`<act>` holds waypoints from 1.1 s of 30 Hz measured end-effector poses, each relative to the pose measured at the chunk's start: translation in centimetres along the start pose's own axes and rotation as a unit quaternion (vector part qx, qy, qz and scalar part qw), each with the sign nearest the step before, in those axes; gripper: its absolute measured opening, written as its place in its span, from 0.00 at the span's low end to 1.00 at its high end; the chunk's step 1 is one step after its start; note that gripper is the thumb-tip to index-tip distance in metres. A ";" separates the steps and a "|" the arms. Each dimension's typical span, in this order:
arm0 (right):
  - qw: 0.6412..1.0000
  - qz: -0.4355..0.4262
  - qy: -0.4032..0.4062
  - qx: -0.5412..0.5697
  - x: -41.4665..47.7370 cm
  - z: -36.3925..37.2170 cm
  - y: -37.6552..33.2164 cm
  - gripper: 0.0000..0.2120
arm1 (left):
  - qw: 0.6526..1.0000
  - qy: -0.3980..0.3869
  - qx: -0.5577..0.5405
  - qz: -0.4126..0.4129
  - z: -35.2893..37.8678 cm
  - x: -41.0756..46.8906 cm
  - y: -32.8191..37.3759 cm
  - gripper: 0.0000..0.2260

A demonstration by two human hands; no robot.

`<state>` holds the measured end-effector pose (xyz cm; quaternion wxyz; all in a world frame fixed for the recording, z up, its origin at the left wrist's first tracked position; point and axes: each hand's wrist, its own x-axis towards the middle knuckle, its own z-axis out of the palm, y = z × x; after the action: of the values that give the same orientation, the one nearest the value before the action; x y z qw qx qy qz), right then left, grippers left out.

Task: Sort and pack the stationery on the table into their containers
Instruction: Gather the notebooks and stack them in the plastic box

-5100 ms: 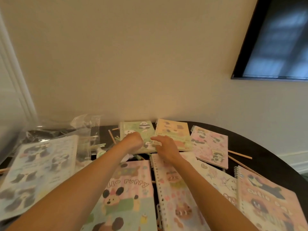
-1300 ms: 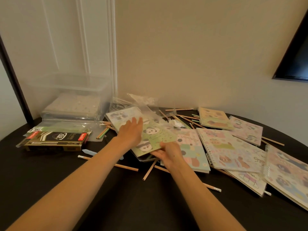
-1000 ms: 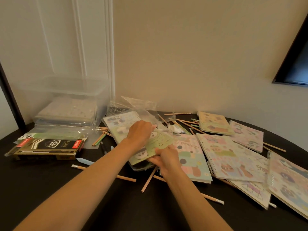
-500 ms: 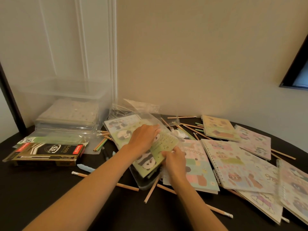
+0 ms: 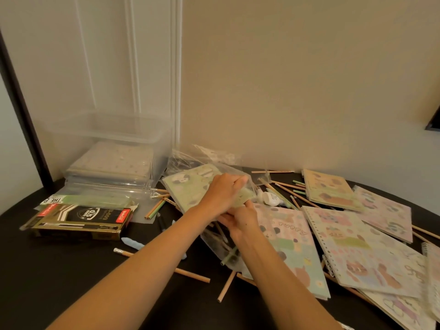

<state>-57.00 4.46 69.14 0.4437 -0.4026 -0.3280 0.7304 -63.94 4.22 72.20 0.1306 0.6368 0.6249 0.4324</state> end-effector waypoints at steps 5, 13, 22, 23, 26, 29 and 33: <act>1.000 0.012 0.003 0.009 2.0 0.4 1.2 0.31 | 0.997 -0.006 -0.070 -0.022 -0.7 -0.1 -0.1 0.18; 0.977 0.027 0.011 -0.212 2.3 0.6 1.5 0.06 | 0.988 -0.044 -0.123 -0.077 -1.3 0.3 -1.8 0.21; 0.947 0.042 -0.063 -0.311 0.2 -2.8 -0.9 0.12 | 0.949 -0.125 -0.167 -0.235 -0.5 -0.7 -2.2 0.15; 0.946 0.033 -0.067 -0.317 -0.3 -3.6 -1.8 0.14 | 0.955 -0.107 -0.150 -0.234 -0.4 -0.7 -1.7 0.11; 0.947 0.012 -0.081 -0.310 -2.0 -6.6 -5.0 0.12 | 0.971 -0.007 -0.147 -0.189 1.3 0.0 0.9 0.09; 0.958 -0.012 -0.073 -0.278 -3.4 -9.2 -7.9 0.10 | 0.963 0.124 -0.181 -0.158 3.4 0.4 3.9 0.13; 0.963 -0.077 0.030 -0.255 -4.9 -14.7 -10.9 0.08 | 0.973 0.127 -0.153 -0.118 8.5 0.5 8.7 0.11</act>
<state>-38.49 6.08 72.90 0.3913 -0.4978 -0.5200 0.5733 -52.03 6.23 73.51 0.1961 0.4705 0.6337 0.5819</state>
